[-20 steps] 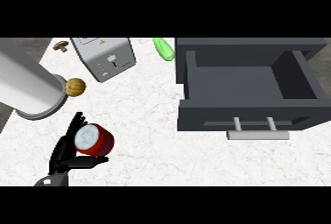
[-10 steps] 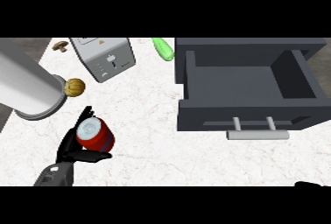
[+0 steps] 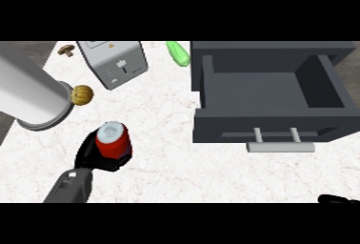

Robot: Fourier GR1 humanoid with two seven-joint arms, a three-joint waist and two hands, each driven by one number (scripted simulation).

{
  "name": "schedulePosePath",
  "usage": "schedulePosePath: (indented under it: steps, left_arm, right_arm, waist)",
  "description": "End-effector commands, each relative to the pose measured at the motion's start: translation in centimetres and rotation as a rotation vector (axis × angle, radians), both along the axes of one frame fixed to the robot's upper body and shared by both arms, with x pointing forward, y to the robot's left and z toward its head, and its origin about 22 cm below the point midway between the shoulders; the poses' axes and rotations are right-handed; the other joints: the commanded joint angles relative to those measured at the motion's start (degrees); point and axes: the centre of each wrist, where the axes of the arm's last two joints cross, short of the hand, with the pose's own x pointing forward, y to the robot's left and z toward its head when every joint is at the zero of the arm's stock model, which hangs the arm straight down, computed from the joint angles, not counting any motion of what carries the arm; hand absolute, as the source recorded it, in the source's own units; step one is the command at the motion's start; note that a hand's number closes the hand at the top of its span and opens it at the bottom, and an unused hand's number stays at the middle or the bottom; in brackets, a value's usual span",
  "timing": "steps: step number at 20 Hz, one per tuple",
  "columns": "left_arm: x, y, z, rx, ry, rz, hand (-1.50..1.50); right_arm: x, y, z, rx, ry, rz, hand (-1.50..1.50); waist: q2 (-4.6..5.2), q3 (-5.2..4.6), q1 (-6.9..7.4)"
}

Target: Pick up the can, place it into the drawer and close the drawer

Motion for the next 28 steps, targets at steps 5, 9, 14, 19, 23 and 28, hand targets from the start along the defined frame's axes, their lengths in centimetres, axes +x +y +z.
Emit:
schedulePosePath:
  steps: [5, 9, 14, 19, 23, 28]
  left_arm:
    - [3.6, -4.9, 0.8, -0.016, -0.019, 0.14, 1.5]
    - [4.9, -7.3, 1.7, -0.025, -0.063, 0.204, 1.5]
    - [6.3, -8.3, 3.0, -0.063, -0.094, 0.205, 1.5]
    - [9.8, -10.0, 8.1, -0.056, -0.097, 0.126, 1.5]
    - [11.2, -12.6, 11.6, -0.011, -0.162, 0.073, 1.5]
    - [12.6, -13.8, 17.4, 0.002, -0.151, 0.016, 1.5]
  right_arm:
    - [0.6, -1.4, -0.4, -0.014, -0.021, 0.005, -1.5]
    - [0.7, 0.6, -0.6, -0.005, -0.008, -0.006, -1.5]
    - [0.2, -0.9, -0.5, -0.012, -0.017, -0.018, -1.5]
    - [0.0, -1.1, -0.9, -0.022, -0.025, -0.042, -1.5]
    - [-0.7, -0.4, 1.0, -0.021, -0.023, -0.037, -1.5]
    - [-0.1, -2.7, 0.2, -0.04, -0.025, -0.051, -1.5]
  waist:
    - [0.42, -0.07, -1.21]
    - [0.17, -0.04, -0.39]
    - [0.13, -0.03, -0.4]
    - [-0.16, 0.03, 0.18]
    - [-0.56, 0.02, 0.13]
    - [-0.4, 0.06, 0.67]
